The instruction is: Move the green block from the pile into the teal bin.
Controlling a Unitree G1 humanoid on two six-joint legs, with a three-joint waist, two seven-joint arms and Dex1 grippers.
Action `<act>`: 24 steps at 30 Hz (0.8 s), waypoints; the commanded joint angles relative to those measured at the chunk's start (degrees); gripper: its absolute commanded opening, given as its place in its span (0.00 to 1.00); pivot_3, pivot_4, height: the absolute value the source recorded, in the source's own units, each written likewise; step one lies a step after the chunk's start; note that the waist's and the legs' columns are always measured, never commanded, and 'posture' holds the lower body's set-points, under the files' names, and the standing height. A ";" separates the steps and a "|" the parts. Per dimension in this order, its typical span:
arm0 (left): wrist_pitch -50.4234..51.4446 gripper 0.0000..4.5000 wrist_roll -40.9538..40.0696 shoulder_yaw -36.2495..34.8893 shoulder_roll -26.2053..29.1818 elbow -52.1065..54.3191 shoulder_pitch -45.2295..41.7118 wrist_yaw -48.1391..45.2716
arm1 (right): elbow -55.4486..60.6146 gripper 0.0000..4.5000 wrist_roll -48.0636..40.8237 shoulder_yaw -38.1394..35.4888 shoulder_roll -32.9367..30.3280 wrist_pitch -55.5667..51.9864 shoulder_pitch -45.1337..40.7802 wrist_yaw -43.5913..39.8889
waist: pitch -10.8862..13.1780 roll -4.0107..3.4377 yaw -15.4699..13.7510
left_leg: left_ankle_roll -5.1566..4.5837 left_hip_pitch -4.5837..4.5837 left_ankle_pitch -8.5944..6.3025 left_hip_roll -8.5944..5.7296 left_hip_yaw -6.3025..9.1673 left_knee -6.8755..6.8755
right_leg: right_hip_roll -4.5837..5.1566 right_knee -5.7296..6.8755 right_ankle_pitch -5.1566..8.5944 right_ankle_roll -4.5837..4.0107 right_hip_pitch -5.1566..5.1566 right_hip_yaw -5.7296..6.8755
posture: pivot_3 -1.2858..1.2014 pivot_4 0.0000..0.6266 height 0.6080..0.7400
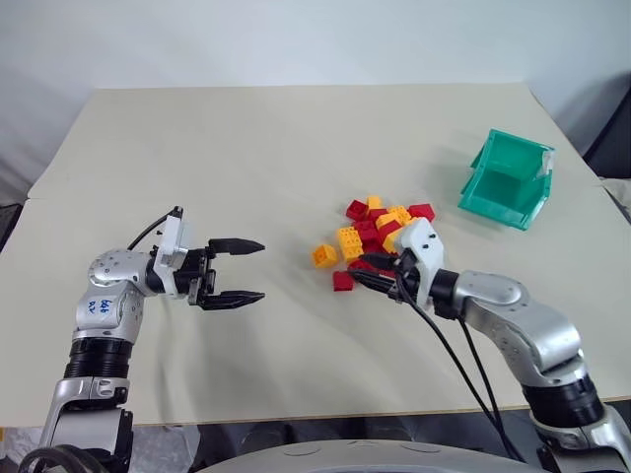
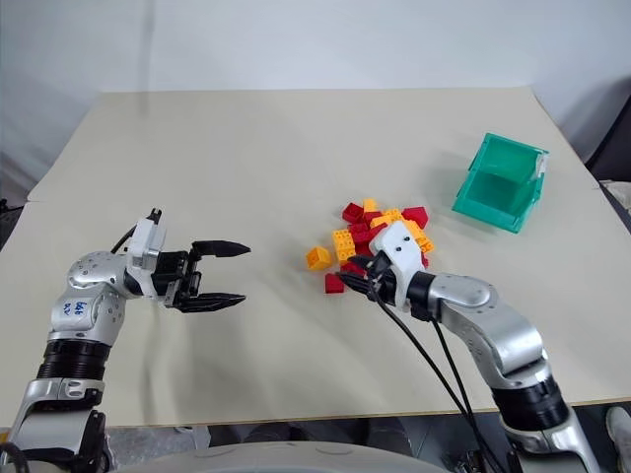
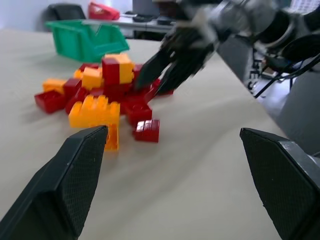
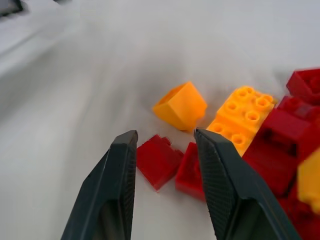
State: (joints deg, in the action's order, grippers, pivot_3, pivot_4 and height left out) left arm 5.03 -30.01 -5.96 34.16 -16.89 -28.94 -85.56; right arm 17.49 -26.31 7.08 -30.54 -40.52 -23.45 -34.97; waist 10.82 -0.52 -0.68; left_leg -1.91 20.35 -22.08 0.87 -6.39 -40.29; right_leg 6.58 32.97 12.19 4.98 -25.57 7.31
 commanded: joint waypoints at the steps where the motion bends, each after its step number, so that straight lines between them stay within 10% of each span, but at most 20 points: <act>1: -0.64 1.00 -1.72 -0.46 -0.15 0.68 -0.10 -2.52 | -7.17 0.38 4.20 -0.26 2.03 5.66 -3.44 0.90 | 0.00 0.00 0.30 | 0.00 0.00 0.00 0.00 -0.13 0.00 | 0.00 0.00 0.00 0.01 0.00 0.00 | 0.52 0.24 1.00; 24: -2.29 1.00 -0.52 -0.38 -0.72 1.50 2.15 0.99 | 4.41 0.30 8.95 -6.34 -9.71 15.12 3.67 -9.27 | 0.00 0.01 0.64 | 0.07 -0.05 0.04 0.06 -0.19 0.00 | -0.01 0.06 -0.01 0.02 0.01 -0.06 | 0.52 0.24 1.00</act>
State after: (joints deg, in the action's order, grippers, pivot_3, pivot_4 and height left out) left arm 3.48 -30.25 -5.79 33.43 -16.45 -26.73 -84.56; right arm 19.00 -16.61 4.53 -38.39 -24.32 -20.36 -43.35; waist 10.81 -0.51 -0.04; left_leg -1.85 20.32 -22.04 0.93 -6.58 -40.30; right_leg 6.59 33.02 12.19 5.00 -25.57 7.25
